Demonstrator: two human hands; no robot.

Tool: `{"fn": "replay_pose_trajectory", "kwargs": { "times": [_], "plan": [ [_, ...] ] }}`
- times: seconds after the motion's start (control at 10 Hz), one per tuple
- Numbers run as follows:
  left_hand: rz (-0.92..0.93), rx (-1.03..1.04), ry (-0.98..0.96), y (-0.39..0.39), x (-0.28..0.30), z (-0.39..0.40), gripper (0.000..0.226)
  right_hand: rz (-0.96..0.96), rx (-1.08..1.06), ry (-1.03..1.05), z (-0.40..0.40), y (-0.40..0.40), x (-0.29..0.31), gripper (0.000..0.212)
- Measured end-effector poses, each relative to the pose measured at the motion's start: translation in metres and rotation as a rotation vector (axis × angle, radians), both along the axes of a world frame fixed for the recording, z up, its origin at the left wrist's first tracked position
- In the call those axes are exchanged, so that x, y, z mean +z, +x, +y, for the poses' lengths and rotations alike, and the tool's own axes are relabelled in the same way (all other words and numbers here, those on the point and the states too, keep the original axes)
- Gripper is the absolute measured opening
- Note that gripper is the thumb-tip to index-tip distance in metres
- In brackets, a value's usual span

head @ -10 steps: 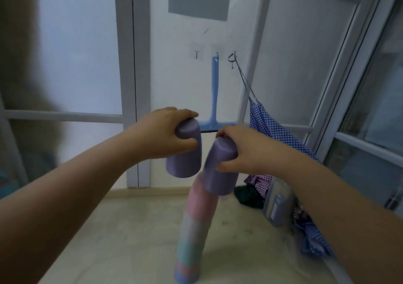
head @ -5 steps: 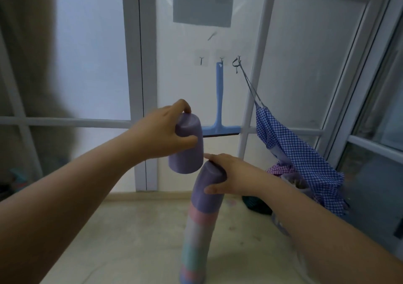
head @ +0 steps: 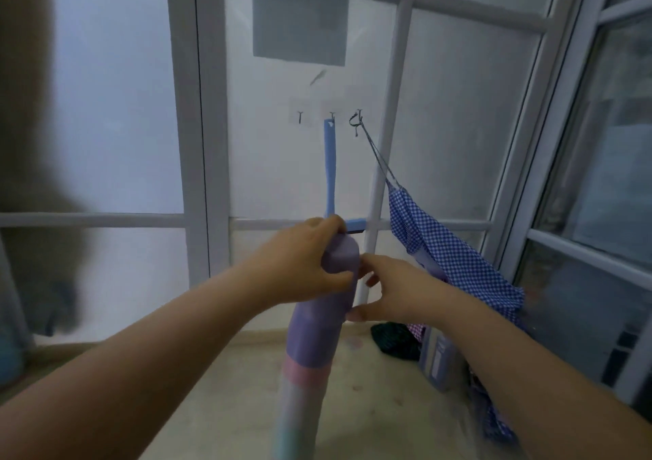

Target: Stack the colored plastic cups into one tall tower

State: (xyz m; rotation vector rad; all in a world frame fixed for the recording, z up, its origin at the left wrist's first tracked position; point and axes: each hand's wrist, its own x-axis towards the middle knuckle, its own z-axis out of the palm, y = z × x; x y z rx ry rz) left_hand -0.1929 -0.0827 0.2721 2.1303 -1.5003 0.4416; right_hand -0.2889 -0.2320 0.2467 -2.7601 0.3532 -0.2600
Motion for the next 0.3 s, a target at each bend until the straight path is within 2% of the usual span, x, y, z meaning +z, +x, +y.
{"fn": "replay_pose_trajectory", "kwargs": {
  "times": [0.1,0.3],
  "plan": [
    [-0.033,0.021,0.070,0.003,-0.023,-0.005,0.050,0.018,-0.015,-0.019,0.000,-0.005,-0.003,0.063],
    [-0.137,0.038,0.054,0.006,-0.035,0.001,0.063,0.030,-0.029,-0.086,0.001,-0.014,-0.010,0.057]
  ]
}}
